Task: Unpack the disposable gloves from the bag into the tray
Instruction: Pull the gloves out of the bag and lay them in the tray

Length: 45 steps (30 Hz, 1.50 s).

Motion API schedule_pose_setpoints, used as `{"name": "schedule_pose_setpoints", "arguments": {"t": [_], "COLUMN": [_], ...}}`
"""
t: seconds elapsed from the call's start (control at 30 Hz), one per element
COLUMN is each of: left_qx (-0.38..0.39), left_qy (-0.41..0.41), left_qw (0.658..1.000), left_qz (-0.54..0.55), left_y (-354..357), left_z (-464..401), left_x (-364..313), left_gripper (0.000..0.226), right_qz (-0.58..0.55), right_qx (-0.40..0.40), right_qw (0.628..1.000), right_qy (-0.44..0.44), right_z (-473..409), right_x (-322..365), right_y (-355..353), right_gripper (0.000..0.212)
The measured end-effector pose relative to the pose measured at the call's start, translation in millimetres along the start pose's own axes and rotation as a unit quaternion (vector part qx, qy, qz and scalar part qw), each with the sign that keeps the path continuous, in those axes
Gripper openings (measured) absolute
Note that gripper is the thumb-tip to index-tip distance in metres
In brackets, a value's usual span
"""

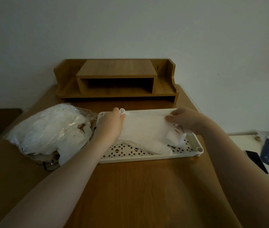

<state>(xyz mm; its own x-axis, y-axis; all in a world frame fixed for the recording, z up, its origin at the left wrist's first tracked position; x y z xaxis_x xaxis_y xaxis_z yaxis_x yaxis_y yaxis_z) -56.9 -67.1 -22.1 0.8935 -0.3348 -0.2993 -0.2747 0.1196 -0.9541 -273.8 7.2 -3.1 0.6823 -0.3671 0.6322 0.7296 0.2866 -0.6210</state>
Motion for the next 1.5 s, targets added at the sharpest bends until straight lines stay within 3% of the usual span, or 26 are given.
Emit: {"name": "schedule_pose_setpoints", "arguments": {"t": [0.13,0.37,0.53,0.63,0.7,0.77,0.83,0.93,1.07,1.17,1.27,1.4,1.5], "left_qx": [-0.029,-0.018,-0.043,-0.148,-0.133,-0.03,0.098,0.178,0.186,0.175,0.195,0.212,0.174], "left_qy": [0.009,-0.02,-0.037,0.077,0.176,0.204,0.17,0.122,0.084,0.047,0.009,-0.012,0.052], "left_qw": [0.992,0.988,0.994,0.982,0.972,0.978,0.981,0.973,0.972,0.98,0.978,0.975,0.982], "left_qz": [-0.124,-0.149,-0.095,-0.088,-0.084,-0.034,-0.011,-0.079,-0.119,-0.088,-0.068,-0.06,-0.043], "left_y": [3.5,4.4,-0.1,-10.2,-5.8,9.7,27.8,47.6,54.3,50.2,49.6,49.7,35.5], "left_z": [-5.0,-9.0,-0.8,18.8,30.7,30.5,20.1,6.1,4.6,5.9,8.0,7.2,16.9], "left_x": [1.6,5.7,8.5,-11.9,-35.7,-48.4,-44.3,-21.5,-5.4,-2.4,1.2,4.6,-2.2], "left_gripper": [0.03,0.035,0.045,0.044,0.043,0.047,0.045,0.056,0.068,0.077,0.093,0.097,0.077], "right_qz": [0.008,-0.032,0.099,0.242,0.244,0.256,0.333,0.42,0.452,0.484,0.525,0.445,0.335], "right_qx": [-0.018,-0.093,-0.215,-0.292,-0.263,-0.162,-0.057,0.007,-0.032,-0.073,-0.065,0.025,0.068], "right_qw": [1.0,0.995,0.971,0.924,0.921,0.929,0.92,0.901,0.889,0.871,0.848,0.895,0.939], "right_qy": [0.005,0.012,0.039,-0.046,-0.154,-0.214,-0.197,-0.107,-0.063,-0.048,-0.042,0.017,0.037], "right_z": [-11.1,-22.2,-21.3,-4.8,2.5,-2.2,-13.8,-21.7,-15.3,-10.0,-7.0,-11.2,-8.4], "right_x": [-1.7,-9.7,-6.6,13.6,30.0,38.7,33.9,12.4,0.4,-6.7,-13.7,-25.3,-27.2], "right_y": [1.8,-3.0,1.6,17.2,35.6,58.9,79.6,81.1,56.5,43.5,45.5,47.0,43.9], "right_gripper": [0.028,0.024,0.036,0.031,0.028,0.032,0.043,0.058,0.063,0.067,0.066,0.073,0.066]}}
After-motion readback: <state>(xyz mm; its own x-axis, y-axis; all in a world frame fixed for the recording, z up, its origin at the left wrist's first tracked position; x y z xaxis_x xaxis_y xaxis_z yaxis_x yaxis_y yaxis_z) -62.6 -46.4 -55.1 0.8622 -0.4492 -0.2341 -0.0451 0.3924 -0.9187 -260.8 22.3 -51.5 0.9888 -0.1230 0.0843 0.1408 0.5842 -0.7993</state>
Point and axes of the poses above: each hand's wrist, its own z-axis away from the middle knuckle, its own y-axis out of the palm, x = y × z, the point moved 4 cm from there along -z, towards the middle knuckle, and after that the axes turned 14 degrees about x, right-handed, at the moved point
